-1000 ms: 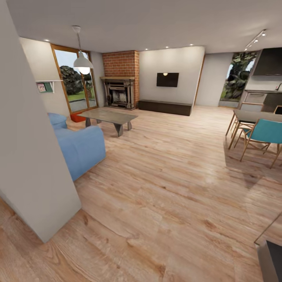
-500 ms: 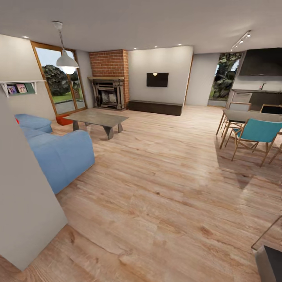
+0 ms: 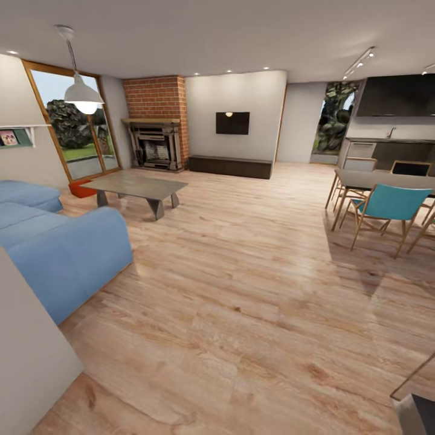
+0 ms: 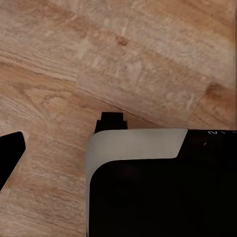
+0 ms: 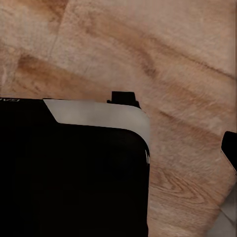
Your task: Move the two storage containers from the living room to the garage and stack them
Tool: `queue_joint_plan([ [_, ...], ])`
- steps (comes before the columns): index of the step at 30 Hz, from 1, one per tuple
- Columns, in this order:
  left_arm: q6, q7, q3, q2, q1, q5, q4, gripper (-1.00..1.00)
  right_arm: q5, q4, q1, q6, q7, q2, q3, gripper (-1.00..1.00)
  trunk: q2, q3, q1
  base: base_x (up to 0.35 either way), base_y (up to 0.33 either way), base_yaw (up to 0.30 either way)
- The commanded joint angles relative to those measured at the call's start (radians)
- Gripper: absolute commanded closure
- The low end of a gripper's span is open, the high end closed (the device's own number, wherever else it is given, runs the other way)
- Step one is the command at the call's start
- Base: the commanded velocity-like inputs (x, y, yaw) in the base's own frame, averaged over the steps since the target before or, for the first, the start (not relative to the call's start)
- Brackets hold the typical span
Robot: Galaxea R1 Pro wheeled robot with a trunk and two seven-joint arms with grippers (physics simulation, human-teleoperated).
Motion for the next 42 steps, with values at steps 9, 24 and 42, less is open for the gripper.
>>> queue_joint_plan([
  [9, 0.003, -0.004, -0.002, 0.000, 0.000, 0.007, -0.001, -1.00, -0.007, 0.002, -0.001, -0.004, -0.001, 0.001, 0.009, -1.00, 0.000, -0.001, 0.001, 0.321, 0.000, 0.000],
  [24, 0.003, -0.004, -0.002, 0.000, 0.000, 0.007, -0.001, -1.00, -0.007, 0.002, -0.001, -0.004, -0.001, 0.001, 0.009, -1.00, 0.000, -0.001, 0.001, 0.321, 0.000, 0.000],
  [42, 0.003, -0.004, -0.002, 0.000, 0.000, 0.007, -0.001, -1.00, -0.007, 0.002, -0.001, -0.004, -0.001, -0.001, 0.010, -1.00, 0.000, -0.001, 0.001, 0.321, 0.000, 0.000],
])
